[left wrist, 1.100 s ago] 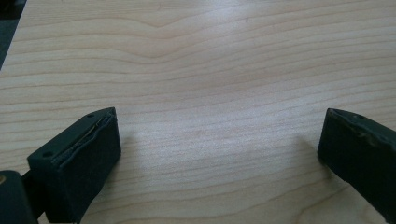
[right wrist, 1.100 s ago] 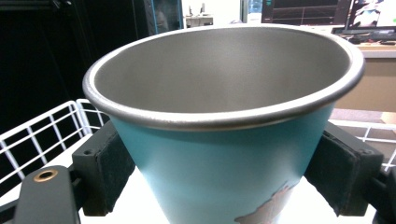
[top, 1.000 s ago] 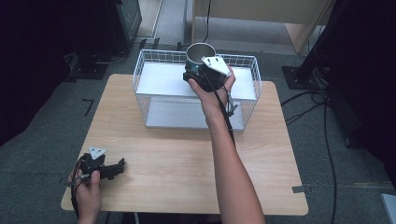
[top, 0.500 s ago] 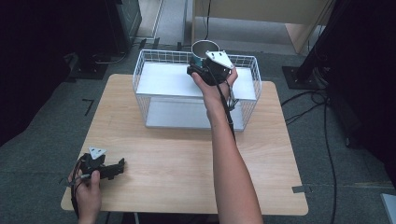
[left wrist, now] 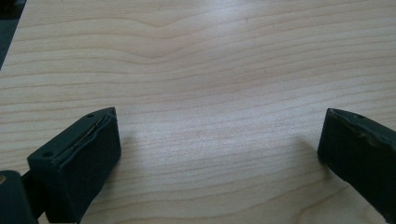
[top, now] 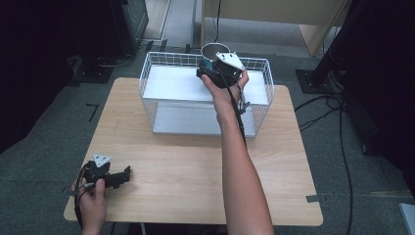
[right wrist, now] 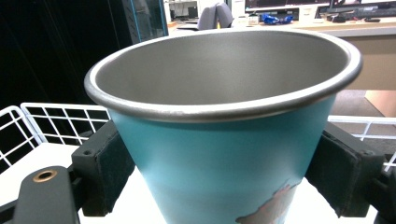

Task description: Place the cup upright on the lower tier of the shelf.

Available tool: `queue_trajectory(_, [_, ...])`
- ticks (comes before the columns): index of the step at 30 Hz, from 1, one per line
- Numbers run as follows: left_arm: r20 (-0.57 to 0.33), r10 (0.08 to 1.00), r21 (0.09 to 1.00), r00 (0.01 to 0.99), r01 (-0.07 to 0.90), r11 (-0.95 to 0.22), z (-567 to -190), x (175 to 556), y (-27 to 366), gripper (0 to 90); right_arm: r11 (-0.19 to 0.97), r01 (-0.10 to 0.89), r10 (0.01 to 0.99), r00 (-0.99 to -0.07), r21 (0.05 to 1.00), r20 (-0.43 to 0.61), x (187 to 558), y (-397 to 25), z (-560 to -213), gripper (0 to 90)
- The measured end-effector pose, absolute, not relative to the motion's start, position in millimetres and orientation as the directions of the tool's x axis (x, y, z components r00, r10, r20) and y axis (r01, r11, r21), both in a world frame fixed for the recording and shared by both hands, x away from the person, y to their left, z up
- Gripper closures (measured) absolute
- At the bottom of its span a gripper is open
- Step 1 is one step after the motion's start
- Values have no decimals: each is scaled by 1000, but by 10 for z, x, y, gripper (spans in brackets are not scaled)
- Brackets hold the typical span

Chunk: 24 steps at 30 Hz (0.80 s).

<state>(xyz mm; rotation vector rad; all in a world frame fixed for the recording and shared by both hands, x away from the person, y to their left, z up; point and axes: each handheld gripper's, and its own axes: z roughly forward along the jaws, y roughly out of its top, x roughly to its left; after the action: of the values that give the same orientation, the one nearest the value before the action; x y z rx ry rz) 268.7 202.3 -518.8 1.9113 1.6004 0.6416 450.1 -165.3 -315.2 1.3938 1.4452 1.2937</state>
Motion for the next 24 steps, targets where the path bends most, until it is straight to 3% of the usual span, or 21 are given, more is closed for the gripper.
queue_trajectory(6, [7, 985, 685, 173, 717, -131, -5188, 2687, 2023, 0, -121, 245, 977, -141, 962, 159, 4501, -1663, -3141, 131])
queue_trajectory(10, [7, 985, 685, 173, 717, -131, -5188, 2687, 2023, 0, -121, 252, 971, -171, 960, 167, 4500, -1679, -3117, 15])
queue_trajectory(12, [7, 985, 685, 173, 717, -131, -5188, 2688, 2023, 0, -121, 275, 970, -171, 954, 172, 4496, -1685, -3111, 0])
queue_trajectory(24, [7, 985, 685, 173, 717, -131, -5189, 2688, 2023, 0, -91, 276, 968, -201, 957, 150, 4357, -1711, -3111, 0])
